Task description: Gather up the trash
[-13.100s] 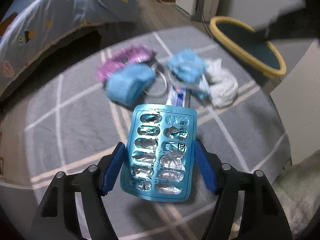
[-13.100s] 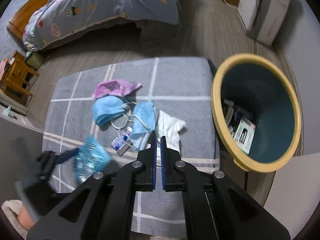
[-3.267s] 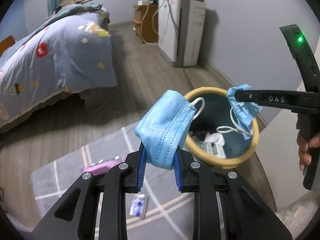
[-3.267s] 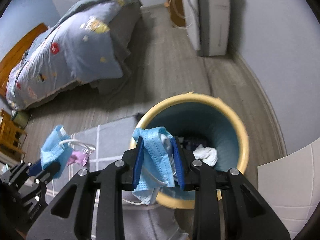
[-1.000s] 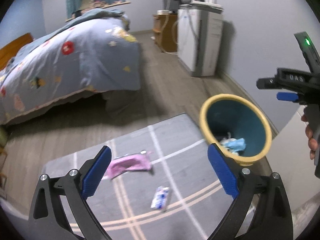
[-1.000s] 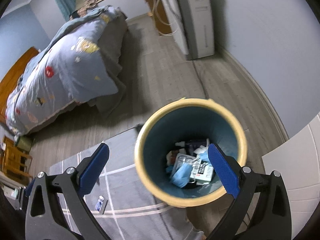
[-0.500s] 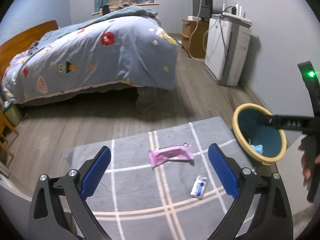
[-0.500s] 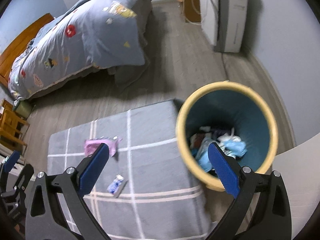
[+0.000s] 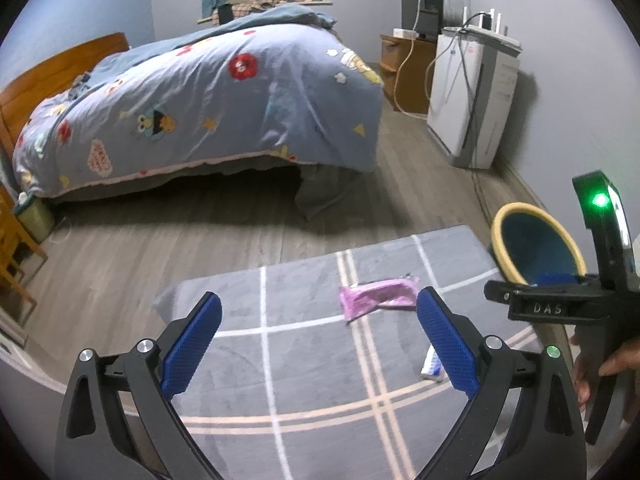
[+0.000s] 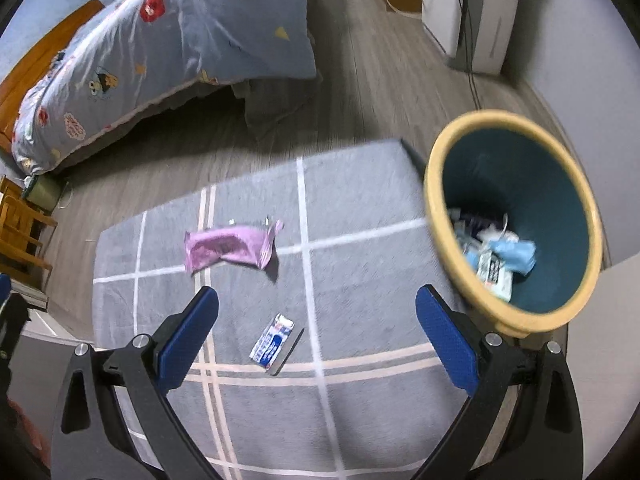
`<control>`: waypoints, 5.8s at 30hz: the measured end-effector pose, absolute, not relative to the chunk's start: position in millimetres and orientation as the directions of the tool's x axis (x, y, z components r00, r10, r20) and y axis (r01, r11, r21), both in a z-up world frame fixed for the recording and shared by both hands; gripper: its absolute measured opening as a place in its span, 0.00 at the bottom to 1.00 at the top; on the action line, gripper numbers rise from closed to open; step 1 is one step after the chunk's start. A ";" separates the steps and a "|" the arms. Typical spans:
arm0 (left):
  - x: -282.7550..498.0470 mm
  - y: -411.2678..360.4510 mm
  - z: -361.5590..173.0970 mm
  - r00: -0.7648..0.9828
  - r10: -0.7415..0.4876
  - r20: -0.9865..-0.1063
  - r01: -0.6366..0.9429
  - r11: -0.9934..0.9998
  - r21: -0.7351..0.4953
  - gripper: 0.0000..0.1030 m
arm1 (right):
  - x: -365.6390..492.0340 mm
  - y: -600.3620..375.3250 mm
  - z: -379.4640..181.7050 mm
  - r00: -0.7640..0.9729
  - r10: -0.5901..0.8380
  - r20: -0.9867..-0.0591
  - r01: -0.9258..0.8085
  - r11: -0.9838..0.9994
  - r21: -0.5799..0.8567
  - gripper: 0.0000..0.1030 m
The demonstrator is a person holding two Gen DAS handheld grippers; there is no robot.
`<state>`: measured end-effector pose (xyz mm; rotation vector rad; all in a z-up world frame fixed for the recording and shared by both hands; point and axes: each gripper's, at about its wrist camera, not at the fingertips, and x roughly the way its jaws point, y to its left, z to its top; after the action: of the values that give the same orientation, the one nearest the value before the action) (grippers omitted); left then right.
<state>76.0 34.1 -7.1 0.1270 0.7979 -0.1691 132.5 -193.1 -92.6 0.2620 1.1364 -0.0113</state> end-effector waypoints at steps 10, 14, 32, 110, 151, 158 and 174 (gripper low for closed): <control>89.3 58.6 -28.7 0.648 -0.042 -0.761 0.158 0.984 0.079 0.94 | 135.7 -155.5 -150.3 0.299 0.108 -0.948 0.104 0.984 0.145 0.85; 96.8 52.8 -40.3 0.625 -0.019 -0.781 0.174 0.978 0.115 0.94 | 135.4 -139.2 -173.5 0.240 0.144 -0.960 0.064 0.984 0.164 0.67; 130.7 1.4 -90.7 0.537 -0.049 -0.842 0.313 0.939 0.145 0.94 | 152.4 -182.6 -150.9 0.232 0.141 -0.963 -0.037 0.990 0.136 0.07; 117.0 -254.1 -81.1 0.413 -0.397 -0.819 0.679 0.734 -0.014 0.87 | 119.6 -464.3 -94.0 0.483 0.014 -0.876 0.360 0.908 0.213 0.69; 71.1 -219.9 -32.2 0.533 -0.274 -0.801 0.495 0.869 0.032 0.95 | 41.0 -436.9 -61.0 0.532 -0.019 -0.846 0.213 0.971 0.112 0.94; 70.8 -220.3 -32.7 0.530 -0.275 -0.802 0.496 0.868 0.030 0.95 | 42.3 -437.9 -60.1 0.530 -0.021 -0.848 0.216 0.970 0.111 0.94; 67.9 -226.2 -31.9 0.520 -0.276 -0.808 0.503 0.864 0.029 0.95 | 44.6 -441.5 -65.1 0.526 -0.025 -0.850 0.225 0.968 0.110 0.94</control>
<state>67.9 -226.2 -31.9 0.2739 0.9109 -0.4743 44.6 -441.5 -65.1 0.2167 1.0083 -0.1509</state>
